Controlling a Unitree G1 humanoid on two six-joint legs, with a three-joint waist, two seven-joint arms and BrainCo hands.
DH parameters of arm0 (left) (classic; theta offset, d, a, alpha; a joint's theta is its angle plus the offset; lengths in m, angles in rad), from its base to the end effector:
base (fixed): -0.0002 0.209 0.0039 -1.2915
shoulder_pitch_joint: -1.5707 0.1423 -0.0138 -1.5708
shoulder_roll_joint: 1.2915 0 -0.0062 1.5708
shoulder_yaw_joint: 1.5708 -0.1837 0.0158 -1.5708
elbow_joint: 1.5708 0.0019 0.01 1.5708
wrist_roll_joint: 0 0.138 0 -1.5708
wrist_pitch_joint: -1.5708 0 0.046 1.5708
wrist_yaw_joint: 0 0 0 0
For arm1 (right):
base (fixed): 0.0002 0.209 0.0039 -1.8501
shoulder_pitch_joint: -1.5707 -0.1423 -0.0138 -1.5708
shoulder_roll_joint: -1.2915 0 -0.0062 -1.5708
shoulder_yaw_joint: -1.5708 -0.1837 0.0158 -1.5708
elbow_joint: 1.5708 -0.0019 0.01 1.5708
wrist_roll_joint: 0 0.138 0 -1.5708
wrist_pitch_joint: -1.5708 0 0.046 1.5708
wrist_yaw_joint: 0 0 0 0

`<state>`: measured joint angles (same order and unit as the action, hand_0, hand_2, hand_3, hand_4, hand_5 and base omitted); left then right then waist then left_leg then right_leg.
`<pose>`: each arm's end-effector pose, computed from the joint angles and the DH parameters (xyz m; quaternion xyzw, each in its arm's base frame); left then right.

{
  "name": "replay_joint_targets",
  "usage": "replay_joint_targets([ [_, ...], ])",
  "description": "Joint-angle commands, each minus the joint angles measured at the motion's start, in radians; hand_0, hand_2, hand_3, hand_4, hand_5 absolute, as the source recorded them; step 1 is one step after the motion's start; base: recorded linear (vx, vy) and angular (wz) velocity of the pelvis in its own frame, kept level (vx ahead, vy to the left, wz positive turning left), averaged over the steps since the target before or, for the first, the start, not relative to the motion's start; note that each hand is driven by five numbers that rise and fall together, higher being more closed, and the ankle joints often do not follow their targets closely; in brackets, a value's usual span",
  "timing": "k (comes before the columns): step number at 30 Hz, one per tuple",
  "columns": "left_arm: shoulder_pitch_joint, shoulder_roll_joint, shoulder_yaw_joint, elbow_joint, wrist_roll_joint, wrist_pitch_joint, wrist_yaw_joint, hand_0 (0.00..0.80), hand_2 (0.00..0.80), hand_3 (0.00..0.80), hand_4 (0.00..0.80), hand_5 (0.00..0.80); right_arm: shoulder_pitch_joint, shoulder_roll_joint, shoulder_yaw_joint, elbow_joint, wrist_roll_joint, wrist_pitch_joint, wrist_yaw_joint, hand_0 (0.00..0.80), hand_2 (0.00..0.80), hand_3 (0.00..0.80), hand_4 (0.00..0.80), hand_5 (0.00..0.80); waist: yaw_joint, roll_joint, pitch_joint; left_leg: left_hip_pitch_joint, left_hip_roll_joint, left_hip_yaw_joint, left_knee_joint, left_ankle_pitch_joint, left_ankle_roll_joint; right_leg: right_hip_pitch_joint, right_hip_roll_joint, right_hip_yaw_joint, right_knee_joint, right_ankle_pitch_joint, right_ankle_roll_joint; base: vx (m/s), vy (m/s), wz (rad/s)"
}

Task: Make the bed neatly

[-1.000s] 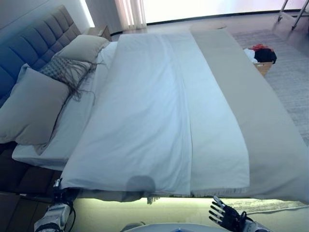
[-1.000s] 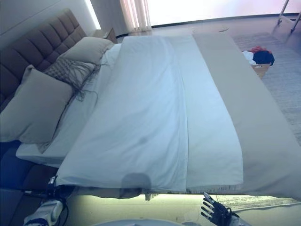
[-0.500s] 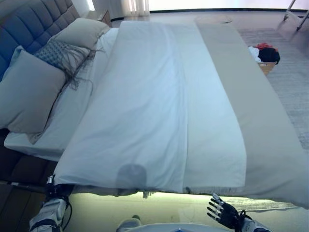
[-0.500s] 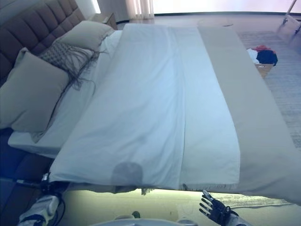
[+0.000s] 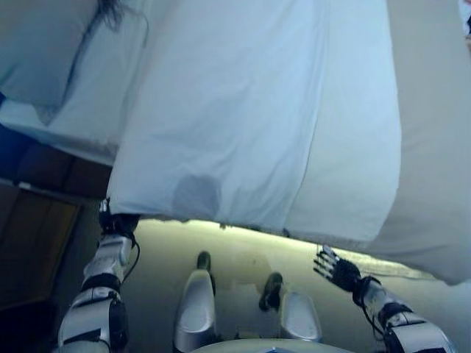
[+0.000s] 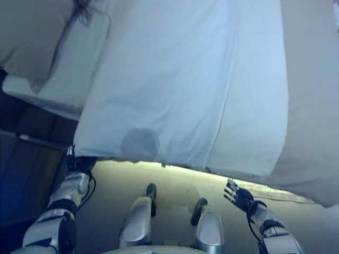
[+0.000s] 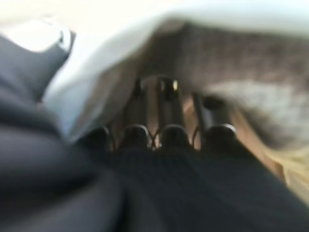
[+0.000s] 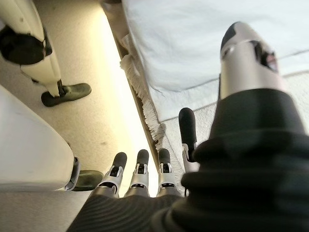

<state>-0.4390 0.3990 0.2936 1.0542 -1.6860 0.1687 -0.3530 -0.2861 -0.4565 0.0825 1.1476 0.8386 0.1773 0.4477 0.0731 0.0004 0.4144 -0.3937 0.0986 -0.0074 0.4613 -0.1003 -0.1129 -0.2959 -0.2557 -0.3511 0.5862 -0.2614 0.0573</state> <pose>0.2418 0.2819 -0.0025 -0.6842 -0.0243 0.1442 0.7145 0.1805 -0.2841 -0.0525 0.2686 0.3681 -0.0334 0.8895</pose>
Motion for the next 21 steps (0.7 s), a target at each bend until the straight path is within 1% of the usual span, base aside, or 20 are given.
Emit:
replay_joint_targets([
  [1, 0.145, 0.078, 0.024, 0.006, -0.130, -0.113, 0.014, 0.800, 0.800, 0.800, 0.800, 0.800, -0.007, -0.023, 0.023, -0.066, 0.047, 0.018, -0.016, 0.000, 0.000, 0.000, 0.000, 0.000, 0.050, -0.035, 0.012, -0.076, -0.001, -0.008, 0.098, -0.015, 0.043, -0.120, -0.052, 0.080, 0.075, 0.097, 0.003, -0.152, 0.188, -0.07],
  [3, 0.133, 0.081, 0.019, 0.004, -0.152, -0.119, 0.026, 0.800, 0.800, 0.800, 0.800, 0.800, -0.028, -0.046, 0.025, -0.075, 0.034, 0.027, -0.011, 0.000, 0.000, 0.000, 0.000, 0.000, 0.041, -0.031, 0.019, -0.117, 0.000, 0.001, 0.128, -0.021, 0.047, -0.178, -0.061, 0.099, 0.123, 0.086, 0.005, -0.152, 0.215, -0.11],
  [7, 0.110, 0.095, 0.017, -0.003, -0.199, -0.131, 0.046, 0.800, 0.800, 0.800, 0.800, 0.800, -0.050, -0.097, 0.032, -0.097, 0.006, 0.043, 0.011, 0.000, 0.000, 0.000, 0.000, 0.000, 0.019, -0.023, 0.035, -0.204, 0.016, 0.014, 0.178, -0.025, 0.043, -0.290, -0.065, 0.140, 0.192, 0.076, 0.008, -0.109, 0.181, -0.10],
  [8, 0.110, 0.096, 0.017, -0.007, -0.205, -0.132, 0.048, 0.800, 0.800, 0.800, 0.800, 0.800, -0.050, -0.105, 0.031, -0.101, 0.000, 0.044, 0.016, 0.000, 0.000, 0.000, 0.000, 0.000, 0.015, -0.023, 0.034, -0.213, 0.016, 0.009, 0.195, -0.048, 0.037, -0.300, -0.062, 0.155, 0.210, 0.054, 0.016, -0.029, 0.140, -0.02],
  [10, 0.112, 0.098, 0.014, -0.018, -0.205, -0.120, 0.051, 0.800, 0.800, 0.800, 0.800, 0.800, -0.051, -0.130, 0.028, -0.110, -0.005, 0.055, 0.028, 0.000, 0.000, 0.000, 0.000, 0.000, 0.010, -0.021, 0.035, -0.246, 0.022, 0.012, 0.225, -0.062, 0.034, -0.341, -0.062, 0.168, 0.242, 0.042, 0.018, -0.042, 0.129, -0.04],
  [11, 0.114, 0.095, 0.012, -0.020, -0.197, -0.110, 0.053, 0.778, 0.778, 0.778, 0.778, 0.778, -0.049, -0.136, 0.027, -0.109, -0.007, 0.057, 0.032, 0.000, 0.000, 0.000, 0.000, 0.000, 0.007, -0.021, 0.035, -0.261, 0.027, 0.013, 0.245, -0.073, 0.031, -0.359, -0.064, 0.175, 0.262, 0.034, 0.019, -0.049, 0.103, -0.03],
  [12, 0.115, 0.090, 0.007, -0.020, -0.187, -0.100, 0.056, 0.414, 0.414, 0.414, 0.414, 0.414, -0.047, -0.138, 0.027, -0.109, -0.010, 0.056, 0.034, 0.000, 0.000, 0.000, 0.000, 0.000, 0.006, -0.020, 0.032, -0.271, 0.029, 0.014, 0.254, -0.077, 0.031, -0.372, -0.065, 0.179, 0.273, 0.031, 0.020, -0.036, 0.104, -0.03],
  [13, 0.116, 0.088, 0.000, -0.017, -0.183, -0.090, 0.067, 0.000, 0.000, 0.000, 0.000, 0.000, -0.046, -0.139, 0.026, -0.110, -0.014, 0.058, 0.039, 0.000, 0.000, 0.000, 0.000, 0.000, 0.005, -0.019, 0.029, -0.278, 0.030, 0.014, 0.262, -0.081, 0.030, -0.382, -0.067, 0.182, 0.282, 0.029, 0.022, -0.015, 0.083, -0.01],
  [18, 0.122, 0.093, -0.008, 0.015, -0.195, -0.055, 0.065, 0.000, 0.000, 0.000, 0.000, 0.000, -0.062, -0.169, 0.036, -0.109, -0.032, 0.065, 0.081, 0.000, 0.000, 0.000, 0.000, 0.000, 0.002, -0.016, 0.020, -0.315, 0.035, 0.015, 0.302, -0.098, 0.020, -0.419, -0.071, 0.194, 0.314, 0.019, 0.025, -0.018, 0.077, -0.02],
  [21, 0.128, 0.084, -0.016, 0.032, -0.194, -0.040, 0.060, 0.000, 0.000, 0.000, 0.000, 0.000, -0.062, -0.179, 0.041, -0.124, -0.029, 0.066, 0.079, 0.000, 0.000, 0.000, 0.000, 0.000, -0.001, -0.016, 0.014, -0.335, 0.039, 0.014, 0.328, -0.109, 0.018, -0.443, -0.070, 0.204, 0.335, 0.012, 0.025, -0.017, 0.054, 0.02],
])
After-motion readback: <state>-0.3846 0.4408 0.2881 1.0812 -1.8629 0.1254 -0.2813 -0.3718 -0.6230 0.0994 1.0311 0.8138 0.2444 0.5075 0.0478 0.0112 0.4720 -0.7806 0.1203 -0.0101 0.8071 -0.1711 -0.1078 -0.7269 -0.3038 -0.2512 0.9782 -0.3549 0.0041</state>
